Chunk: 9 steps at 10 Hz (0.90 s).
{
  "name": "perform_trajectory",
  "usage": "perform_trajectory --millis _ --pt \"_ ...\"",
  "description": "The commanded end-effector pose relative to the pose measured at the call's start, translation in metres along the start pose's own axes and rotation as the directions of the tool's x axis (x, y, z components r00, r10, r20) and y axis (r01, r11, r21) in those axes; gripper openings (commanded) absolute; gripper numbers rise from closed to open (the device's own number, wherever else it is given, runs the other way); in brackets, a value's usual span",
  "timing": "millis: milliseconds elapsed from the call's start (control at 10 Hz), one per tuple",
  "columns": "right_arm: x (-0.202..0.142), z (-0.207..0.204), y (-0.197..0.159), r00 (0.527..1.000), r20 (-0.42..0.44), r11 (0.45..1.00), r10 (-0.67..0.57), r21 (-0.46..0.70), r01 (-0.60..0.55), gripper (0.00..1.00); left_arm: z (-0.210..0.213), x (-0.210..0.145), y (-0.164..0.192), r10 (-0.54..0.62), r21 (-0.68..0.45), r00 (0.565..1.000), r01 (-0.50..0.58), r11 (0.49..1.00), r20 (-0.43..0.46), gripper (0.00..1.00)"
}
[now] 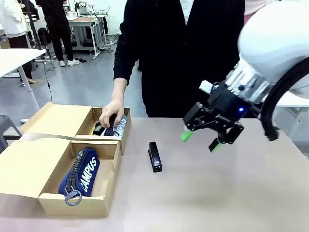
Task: Place items inside the box.
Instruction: Pick up a Pencil pouch or Stapler and place it inside the Mailer Box closest to the robot.
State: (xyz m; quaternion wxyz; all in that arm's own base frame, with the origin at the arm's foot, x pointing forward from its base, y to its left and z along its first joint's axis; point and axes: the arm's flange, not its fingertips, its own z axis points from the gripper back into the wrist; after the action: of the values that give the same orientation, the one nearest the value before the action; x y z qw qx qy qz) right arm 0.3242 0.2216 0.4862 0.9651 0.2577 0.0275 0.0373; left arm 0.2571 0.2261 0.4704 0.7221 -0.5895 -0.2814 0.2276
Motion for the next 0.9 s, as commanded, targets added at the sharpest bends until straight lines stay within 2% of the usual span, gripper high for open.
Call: perform_trajectory --millis 0,100,200,500,800 --pt "-0.008 0.012 -0.008 1.0 -0.005 1.0 -0.018 0.01 0.018 1.0 0.0 -0.002 0.0 -0.016 -0.023 1.0 0.016 1.0 0.006 1.0" --pt "0.0 0.0 0.0 1.0 0.0 1.0 0.0 0.0 0.0 1.0 0.0 -0.002 0.0 -0.016 -0.023 1.0 0.016 1.0 0.006 1.0" --pt "0.008 -0.015 0.013 1.0 0.016 0.993 0.001 -0.115 0.001 1.0 0.0 -0.002 0.0 -0.016 -0.023 1.0 0.016 1.0 0.006 1.0" --pt "0.039 -0.062 0.037 0.994 0.007 0.97 0.111 -0.219 -0.106 1.0 0.0 -0.002 0.0 -0.016 -0.023 1.0 0.016 1.0 0.006 1.0" --pt "0.06 -0.106 0.058 0.989 -0.002 0.942 0.151 -0.304 -0.144 1.0 0.0 -0.002 0.0 -0.016 -0.023 1.0 0.016 1.0 0.006 1.0"
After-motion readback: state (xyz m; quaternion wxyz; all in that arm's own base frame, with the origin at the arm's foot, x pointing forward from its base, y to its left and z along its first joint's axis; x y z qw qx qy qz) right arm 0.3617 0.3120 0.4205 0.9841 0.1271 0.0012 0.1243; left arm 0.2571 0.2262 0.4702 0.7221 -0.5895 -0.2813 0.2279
